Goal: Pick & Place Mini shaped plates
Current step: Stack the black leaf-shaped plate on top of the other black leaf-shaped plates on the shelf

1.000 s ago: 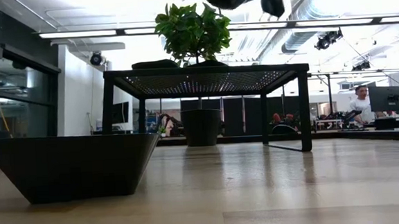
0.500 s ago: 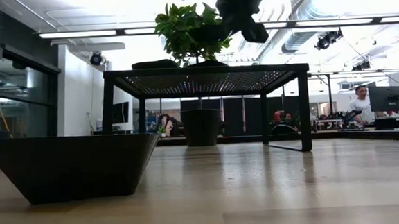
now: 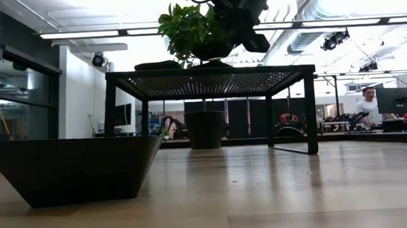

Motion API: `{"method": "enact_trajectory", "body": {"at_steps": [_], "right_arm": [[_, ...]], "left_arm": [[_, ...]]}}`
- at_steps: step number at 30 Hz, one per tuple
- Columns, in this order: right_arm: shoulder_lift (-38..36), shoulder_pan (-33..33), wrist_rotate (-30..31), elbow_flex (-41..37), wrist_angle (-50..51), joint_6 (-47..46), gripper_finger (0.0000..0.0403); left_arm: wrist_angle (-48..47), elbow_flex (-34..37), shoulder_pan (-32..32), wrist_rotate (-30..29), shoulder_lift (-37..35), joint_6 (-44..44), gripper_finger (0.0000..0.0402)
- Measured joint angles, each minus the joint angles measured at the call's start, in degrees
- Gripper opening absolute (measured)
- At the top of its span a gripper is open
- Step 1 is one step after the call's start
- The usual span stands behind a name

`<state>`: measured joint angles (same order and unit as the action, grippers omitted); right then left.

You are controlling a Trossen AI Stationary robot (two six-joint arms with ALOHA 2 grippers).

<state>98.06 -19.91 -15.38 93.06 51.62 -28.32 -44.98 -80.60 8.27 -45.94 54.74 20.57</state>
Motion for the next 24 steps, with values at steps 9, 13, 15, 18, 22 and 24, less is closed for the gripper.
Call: {"method": "enact_trajectory", "body": {"at_steps": [9,13,15,18,22,24], "right_arm": [[0.05,-0.03,0.42,0.00,0.00,7.38,0.0000],[0.45,0.17,0.42,-0.02,-0.19,9.14,0.0000],[0.63,0.19,0.41,-0.02,-0.70,8.85,0.0000],[1.10,0.30,0.36,-0.11,-1.25,8.87,0.0000],[2.07,0.43,0.38,-0.11,-1.32,8.87,0.0000],[2.85,0.43,0.33,-0.11,-1.31,8.87,0.0000]], "left_arm": [[-1.70,0.02,0.00,1.35,0.08,-0.90,0.0205],[-1.69,0.02,0.00,1.45,0.07,-0.91,0.0204],[-1.69,0.02,0.00,1.47,0.07,-0.91,0.0205],[-1.69,0.02,0.00,1.45,0.07,-0.92,0.0204],[-1.69,0.02,0.00,1.44,0.07,-1.15,0.0204],[-1.72,0.02,0.00,1.45,0.07,-1.34,0.0205]]}}
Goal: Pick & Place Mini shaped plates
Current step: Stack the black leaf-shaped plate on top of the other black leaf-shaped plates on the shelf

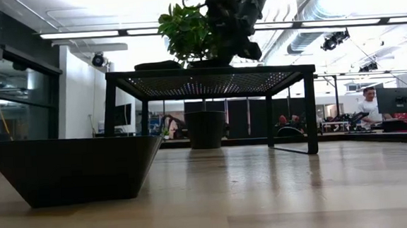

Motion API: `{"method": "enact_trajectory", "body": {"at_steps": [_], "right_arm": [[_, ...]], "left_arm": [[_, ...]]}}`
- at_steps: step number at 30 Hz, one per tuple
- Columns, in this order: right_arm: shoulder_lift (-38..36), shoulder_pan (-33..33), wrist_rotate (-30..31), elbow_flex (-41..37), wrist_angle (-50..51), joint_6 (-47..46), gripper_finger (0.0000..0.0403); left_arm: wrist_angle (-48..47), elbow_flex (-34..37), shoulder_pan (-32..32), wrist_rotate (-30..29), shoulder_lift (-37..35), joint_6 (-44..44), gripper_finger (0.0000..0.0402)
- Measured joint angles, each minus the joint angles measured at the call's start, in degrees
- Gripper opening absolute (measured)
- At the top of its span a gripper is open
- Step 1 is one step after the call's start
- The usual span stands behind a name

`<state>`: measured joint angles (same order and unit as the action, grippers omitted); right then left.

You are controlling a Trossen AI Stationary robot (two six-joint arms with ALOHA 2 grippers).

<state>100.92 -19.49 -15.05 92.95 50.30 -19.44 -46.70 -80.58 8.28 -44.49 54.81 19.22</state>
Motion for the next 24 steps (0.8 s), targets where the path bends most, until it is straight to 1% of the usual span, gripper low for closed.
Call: {"method": "enact_trajectory", "body": {"at_steps": [6,10,24], "right_arm": [[1.21,0.00,0.22,0.00,-0.61,-0.02,0.0000],[1.21,0.00,2.22,0.00,-0.58,-0.52,0.0000],[1.21,0.02,1.40,0.00,1.01,-0.61,0.0001]], "left_arm": [[-0.23,0.00,0.00,-0.02,0.00,-0.19,0.0204],[-0.24,0.00,0.01,-0.02,0.00,-0.20,0.0204],[-1.11,0.00,0.00,-0.04,0.00,-0.22,0.0205]]}}
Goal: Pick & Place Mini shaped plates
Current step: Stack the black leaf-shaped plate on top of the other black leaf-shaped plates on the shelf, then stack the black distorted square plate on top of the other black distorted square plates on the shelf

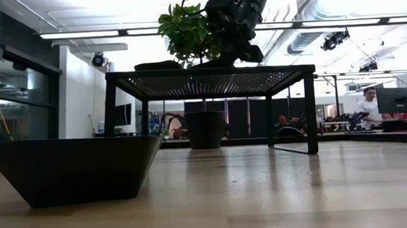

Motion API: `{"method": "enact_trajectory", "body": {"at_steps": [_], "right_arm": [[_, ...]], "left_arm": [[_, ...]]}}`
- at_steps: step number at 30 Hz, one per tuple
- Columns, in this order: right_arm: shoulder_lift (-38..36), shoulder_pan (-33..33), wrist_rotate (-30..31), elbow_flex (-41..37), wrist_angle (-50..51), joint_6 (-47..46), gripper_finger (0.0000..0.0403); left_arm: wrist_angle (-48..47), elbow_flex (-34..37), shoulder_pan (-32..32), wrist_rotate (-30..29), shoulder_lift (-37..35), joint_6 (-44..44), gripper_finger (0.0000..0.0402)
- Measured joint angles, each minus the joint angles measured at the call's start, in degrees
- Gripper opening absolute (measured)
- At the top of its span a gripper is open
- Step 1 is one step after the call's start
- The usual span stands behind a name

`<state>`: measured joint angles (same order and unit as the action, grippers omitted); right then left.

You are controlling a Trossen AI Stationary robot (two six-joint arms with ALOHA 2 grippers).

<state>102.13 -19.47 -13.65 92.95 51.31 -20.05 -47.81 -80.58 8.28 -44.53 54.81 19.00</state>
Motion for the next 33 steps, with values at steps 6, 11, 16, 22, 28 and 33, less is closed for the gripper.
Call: {"method": "enact_trajectory", "body": {"at_steps": [6,11,16,22,28,33], "right_arm": [[-0.02,0.00,0.10,0.00,0.04,-0.02,0.0028],[-0.02,0.00,0.17,0.00,0.02,-0.46,0.0073],[-0.06,-0.01,0.17,0.00,0.02,-0.66,0.0104],[-1.58,-0.04,3.15,0.00,0.11,-0.68,0.0127],[-4.63,-0.46,4.86,0.00,0.38,-1.90,0.0151],[-7.97,0.09,4.43,0.00,0.92,-4.15,0.0166]], "left_arm": [[-0.04,0.00,0.00,0.00,0.00,-0.02,0.0205],[-0.22,0.00,0.00,0.00,0.00,-0.02,0.0204],[-0.20,0.00,0.00,0.13,0.00,-0.06,0.0205],[-0.83,0.00,0.00,0.31,0.00,-1.27,0.0205],[-2.20,0.00,0.01,0.39,0.00,-2.59,0.0204],[-2.60,0.00,0.00,0.44,0.00,-3.04,0.0204]]}}
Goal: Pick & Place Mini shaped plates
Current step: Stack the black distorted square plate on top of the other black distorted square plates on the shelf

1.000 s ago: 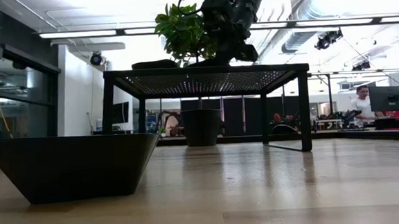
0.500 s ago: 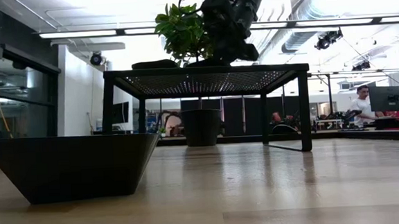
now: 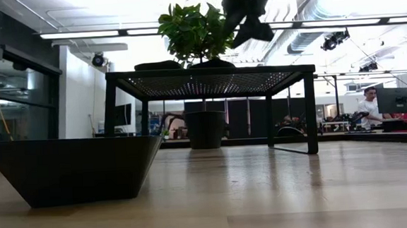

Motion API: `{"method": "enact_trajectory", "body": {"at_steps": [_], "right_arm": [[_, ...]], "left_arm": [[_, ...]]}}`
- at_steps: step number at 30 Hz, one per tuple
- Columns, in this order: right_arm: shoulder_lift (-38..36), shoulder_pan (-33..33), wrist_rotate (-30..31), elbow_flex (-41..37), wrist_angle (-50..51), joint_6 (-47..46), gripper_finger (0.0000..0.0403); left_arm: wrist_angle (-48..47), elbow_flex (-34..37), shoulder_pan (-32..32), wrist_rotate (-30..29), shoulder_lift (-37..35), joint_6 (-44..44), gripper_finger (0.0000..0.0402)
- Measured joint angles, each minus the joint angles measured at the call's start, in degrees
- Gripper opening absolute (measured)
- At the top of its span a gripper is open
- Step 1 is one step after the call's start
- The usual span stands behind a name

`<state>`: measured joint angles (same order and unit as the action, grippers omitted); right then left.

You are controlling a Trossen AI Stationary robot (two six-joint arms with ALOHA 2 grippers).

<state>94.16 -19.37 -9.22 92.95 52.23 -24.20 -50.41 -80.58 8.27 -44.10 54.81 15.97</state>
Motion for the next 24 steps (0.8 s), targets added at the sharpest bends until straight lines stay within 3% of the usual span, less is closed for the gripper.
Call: {"method": "enact_trajectory", "body": {"at_steps": [6,24], "right_arm": [[-3.26,5.27,0.15,0.00,2.65,-3.47,0.0165],[-3.62,27.04,12.07,-0.02,6.10,-26.01,0.0166]], "left_arm": [[-2.02,0.02,0.01,0.06,0.01,-1.99,0.0204],[-6.64,0.02,0.00,0.15,0.04,-5.93,0.0204]]}}
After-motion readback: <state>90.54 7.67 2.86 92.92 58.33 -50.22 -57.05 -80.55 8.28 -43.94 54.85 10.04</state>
